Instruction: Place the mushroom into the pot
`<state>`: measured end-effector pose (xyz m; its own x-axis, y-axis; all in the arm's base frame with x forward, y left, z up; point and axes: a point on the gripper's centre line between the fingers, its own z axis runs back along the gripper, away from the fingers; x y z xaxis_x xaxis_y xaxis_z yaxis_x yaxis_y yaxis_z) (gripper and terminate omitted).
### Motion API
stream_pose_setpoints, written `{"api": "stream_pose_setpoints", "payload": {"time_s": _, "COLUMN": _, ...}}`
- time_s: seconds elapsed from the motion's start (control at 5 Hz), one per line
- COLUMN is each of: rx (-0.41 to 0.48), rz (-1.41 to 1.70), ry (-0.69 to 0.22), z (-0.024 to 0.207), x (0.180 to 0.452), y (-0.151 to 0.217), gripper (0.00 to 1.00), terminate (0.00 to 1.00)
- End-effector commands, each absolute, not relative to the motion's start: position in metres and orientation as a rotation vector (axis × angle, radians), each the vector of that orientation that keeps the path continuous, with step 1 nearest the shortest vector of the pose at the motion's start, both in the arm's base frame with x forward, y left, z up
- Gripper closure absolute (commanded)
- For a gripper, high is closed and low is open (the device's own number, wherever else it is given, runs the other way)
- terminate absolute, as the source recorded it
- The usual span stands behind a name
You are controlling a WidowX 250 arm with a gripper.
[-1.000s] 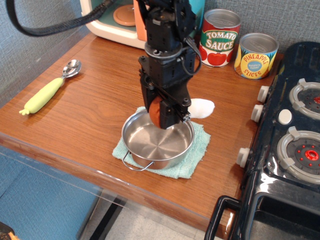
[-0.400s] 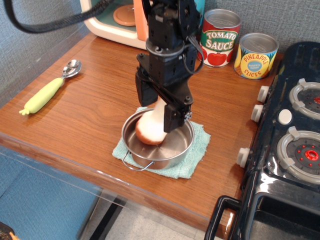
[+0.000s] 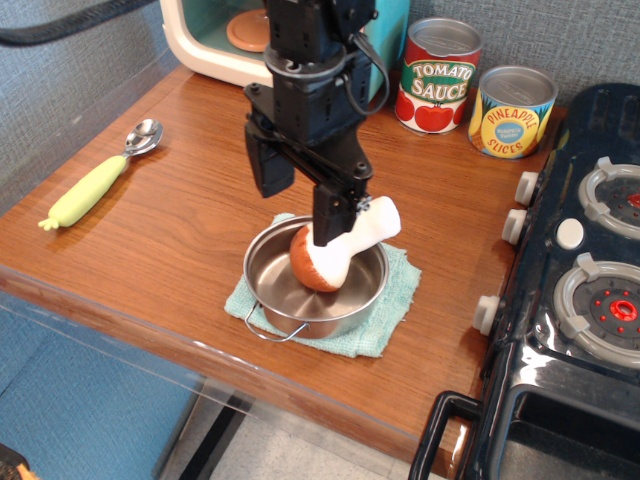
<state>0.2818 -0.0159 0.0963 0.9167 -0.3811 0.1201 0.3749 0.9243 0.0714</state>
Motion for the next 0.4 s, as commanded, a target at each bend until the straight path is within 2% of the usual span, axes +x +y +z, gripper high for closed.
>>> {"api": "stream_pose_setpoints", "payload": {"time_s": 0.0, "rx": 0.087, "rz": -0.291, "ry": -0.159, "z": 0.1073, "x": 0.2825, "y": -0.0103, "gripper": 0.00, "terminate": 0.00}}
{"api": "stream_pose_setpoints", "payload": {"time_s": 0.2, "rx": 0.087, "rz": -0.291, "ry": -0.159, "z": 0.1073, "x": 0.2825, "y": -0.0103, "gripper": 0.00, "terminate": 1.00}}
